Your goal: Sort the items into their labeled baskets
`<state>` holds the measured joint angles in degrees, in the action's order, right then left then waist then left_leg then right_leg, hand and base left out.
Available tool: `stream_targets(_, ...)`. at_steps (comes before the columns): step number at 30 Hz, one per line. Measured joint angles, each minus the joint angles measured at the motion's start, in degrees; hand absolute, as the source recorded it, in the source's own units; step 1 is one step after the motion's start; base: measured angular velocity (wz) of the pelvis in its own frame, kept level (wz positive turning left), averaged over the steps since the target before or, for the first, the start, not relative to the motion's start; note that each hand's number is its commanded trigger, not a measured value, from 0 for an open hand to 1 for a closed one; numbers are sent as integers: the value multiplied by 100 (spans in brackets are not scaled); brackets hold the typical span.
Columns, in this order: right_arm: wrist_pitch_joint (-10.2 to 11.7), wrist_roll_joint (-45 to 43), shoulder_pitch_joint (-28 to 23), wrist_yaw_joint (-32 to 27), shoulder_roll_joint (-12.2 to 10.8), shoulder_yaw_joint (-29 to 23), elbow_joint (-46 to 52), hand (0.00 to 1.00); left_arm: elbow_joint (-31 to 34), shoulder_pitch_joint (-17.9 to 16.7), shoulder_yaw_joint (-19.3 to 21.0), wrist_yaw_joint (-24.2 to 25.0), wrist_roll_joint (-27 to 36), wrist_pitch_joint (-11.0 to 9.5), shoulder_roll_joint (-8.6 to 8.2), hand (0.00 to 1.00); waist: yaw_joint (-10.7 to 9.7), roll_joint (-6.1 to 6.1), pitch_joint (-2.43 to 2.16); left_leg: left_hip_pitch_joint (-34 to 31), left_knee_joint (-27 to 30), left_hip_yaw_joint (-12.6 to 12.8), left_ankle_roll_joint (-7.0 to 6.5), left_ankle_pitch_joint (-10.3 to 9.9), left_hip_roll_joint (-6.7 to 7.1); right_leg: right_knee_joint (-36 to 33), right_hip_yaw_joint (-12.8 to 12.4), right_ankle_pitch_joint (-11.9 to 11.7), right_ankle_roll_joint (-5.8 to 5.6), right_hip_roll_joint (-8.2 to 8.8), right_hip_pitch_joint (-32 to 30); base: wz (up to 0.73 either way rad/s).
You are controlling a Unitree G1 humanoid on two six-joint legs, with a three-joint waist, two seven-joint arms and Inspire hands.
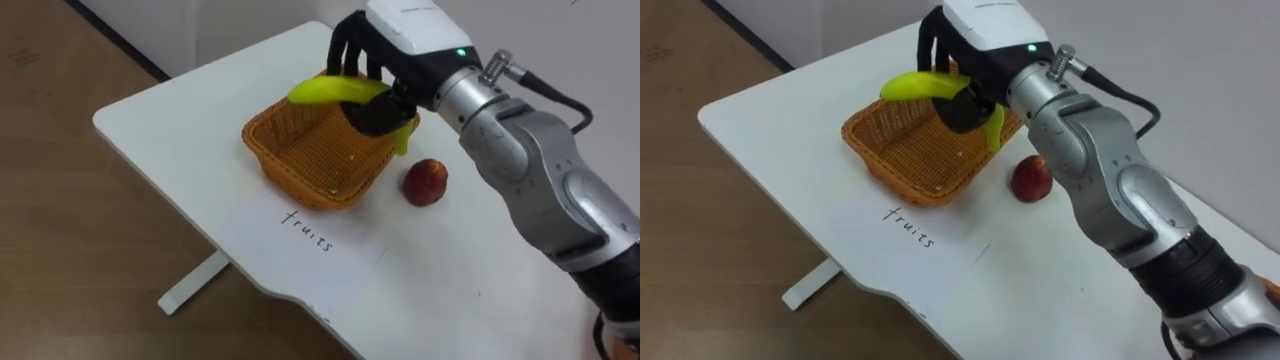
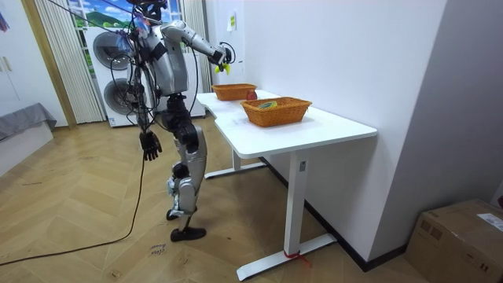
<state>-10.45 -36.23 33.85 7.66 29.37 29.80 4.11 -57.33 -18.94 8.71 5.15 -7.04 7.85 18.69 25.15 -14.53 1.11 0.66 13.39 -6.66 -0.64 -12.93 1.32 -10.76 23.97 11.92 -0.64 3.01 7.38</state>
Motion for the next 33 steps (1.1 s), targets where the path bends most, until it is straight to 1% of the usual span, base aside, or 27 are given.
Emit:
stream_targets(4, -14, -11, 99, -29, -3, 324, -390, 100, 2, 0, -4, -1, -16, -26, 23, 0, 76, -53, 12, -61, 20, -108, 0, 0, 16, 4, 76, 1, -1, -1, -17, 14)
stream_targets(5, -18, -11, 99, -29, -3, 388, -441, 100, 11, 2, -5, -1, -15, -25, 28, 0, 81, -82, 11, -112, 33, -144, 1, 1, 23, 4, 121, 2, -3, 1, -49, 19)
stream_targets(6, -20, -11, 101, -30, -6, 437, -490, 100, 33, 6, -26, 0, -16, -7, 27, 0, 144, -107, 24, -121, 60, -140, 2, 2, 22, 9, 119, 2, -3, 0, -76, 10)
stream_targets(9, -14, -7, 103, -30, -20, 551, -735, 100, 41, 51, -182, 2, -11, 33, 25, 0, 201, -118, 26, -217, 154, -162, 1, 1, 36, 12, 209, 2, -3, 15, -107, 10)
stream_targets(10, -12, 0, 103, -34, -37, 552, -792, 82, 41, 53, -211, 2, -11, 30, 26, 0, 211, -118, 27, -224, 155, -163, 1, 1, 38, 12, 228, 1, -3, 18, -113, 7)
stream_targets(12, -18, 21, 103, -77, -106, 563, -965, 53, 2, 52, -221, 2, -10, 36, 27, 0, 232, -119, 27, -251, 175, -161, 0, 2, 43, 10, 299, 1, -3, 30, -129, 0)
stream_targets(14, -22, 49, 103, -148, -108, 563, -1025, 2, 0, 59, -225, 1, 17, 36, 27, 0, 218, -119, 27, -308, 211, -164, 0, 2, 46, 9, 309, 2, -4, 42, -157, 0)
stream_targets(15, -22, 88, 102, -192, -109, 568, -1048, 0, -3, 59, -227, -3, 24, 37, 27, 0, 214, -117, 29, -321, 215, -162, 0, 2, 46, 8, 311, 2, -5, 41, -168, 0)
stream_targets(25, -9, 90, 100, -275, -106, 572, -1060, 0, 3, 55, -226, -137, 6, 39, 35, 0, 157, -104, 38, -401, 252, -151, 5, -2, 43, 7, 305, 2, -6, 28, -194, 0)
stream_targets(29, 78, 89, 100, -306, -101, 572, -1060, 0, 4, 55, -222, -227, 4, 33, 33, 0, 144, -99, 39, -403, 254, -146, 3, -3, 44, 7, 304, 2, -6, 30, -197, 0)
stream_targets(33, 114, 89, 100, -379, -101, 572, -1060, 0, 4, 55, -222, -235, 4, 33, 33, 0, 144, -90, 39, -407, 244, -145, 3, -3, 43, 8, 303, 2, -6, 29, -209, 0)
